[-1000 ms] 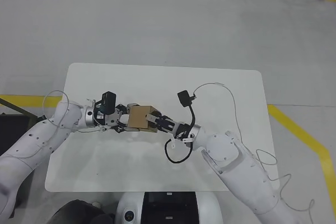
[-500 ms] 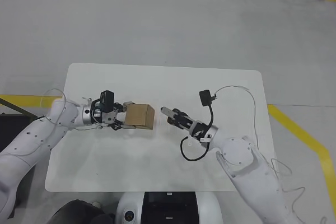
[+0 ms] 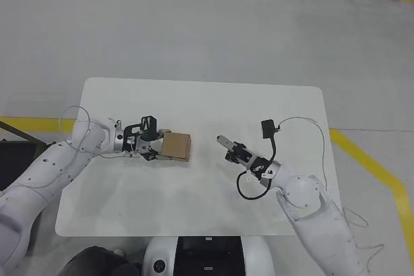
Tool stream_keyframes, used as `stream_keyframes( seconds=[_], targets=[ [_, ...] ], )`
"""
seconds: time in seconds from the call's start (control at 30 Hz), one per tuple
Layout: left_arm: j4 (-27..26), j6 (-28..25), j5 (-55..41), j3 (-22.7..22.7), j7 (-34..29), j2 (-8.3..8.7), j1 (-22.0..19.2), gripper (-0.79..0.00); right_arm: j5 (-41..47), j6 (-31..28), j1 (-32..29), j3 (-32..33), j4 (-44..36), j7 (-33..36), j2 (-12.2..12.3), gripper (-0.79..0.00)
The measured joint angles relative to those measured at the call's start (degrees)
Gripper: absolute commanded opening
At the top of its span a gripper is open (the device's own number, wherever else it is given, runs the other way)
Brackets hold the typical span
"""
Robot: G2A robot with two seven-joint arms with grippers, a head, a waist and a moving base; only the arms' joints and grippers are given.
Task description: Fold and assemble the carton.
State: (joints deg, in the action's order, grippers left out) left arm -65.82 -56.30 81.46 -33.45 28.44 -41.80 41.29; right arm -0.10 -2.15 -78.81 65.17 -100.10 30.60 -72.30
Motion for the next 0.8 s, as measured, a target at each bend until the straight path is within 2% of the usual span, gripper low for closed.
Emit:
stream_keyframes(
  seconds=[0.17,0.37,0.6,0.8],
  targets=[
    [2.0,0.5,-2.1,-1.2,1.1,-0.25,0.8,0.000,-0.6,-1.0,0.6,0.5,1.0,0.8,0.2,0.000],
    [3.0,1.5,-3.6,-4.7,8.3,0.87,3.2,0.000,-1.4,-4.1,0.0,1.8,0.4,0.5,0.5,0.000],
    [1.5,4.4,-2.3,-12.3,21.9,4.70,9.5,0.000,-8.6,-10.2,-3.0,4.8,-2.4,-2.8,1.4,0.000],
    [-2.2,6.1,-1.5,-19.7,25.5,8.39,16.0,0.000,-19.6,-10.3,-5.7,8.7,-6.5,-7.3,2.2,0.000]
  ],
)
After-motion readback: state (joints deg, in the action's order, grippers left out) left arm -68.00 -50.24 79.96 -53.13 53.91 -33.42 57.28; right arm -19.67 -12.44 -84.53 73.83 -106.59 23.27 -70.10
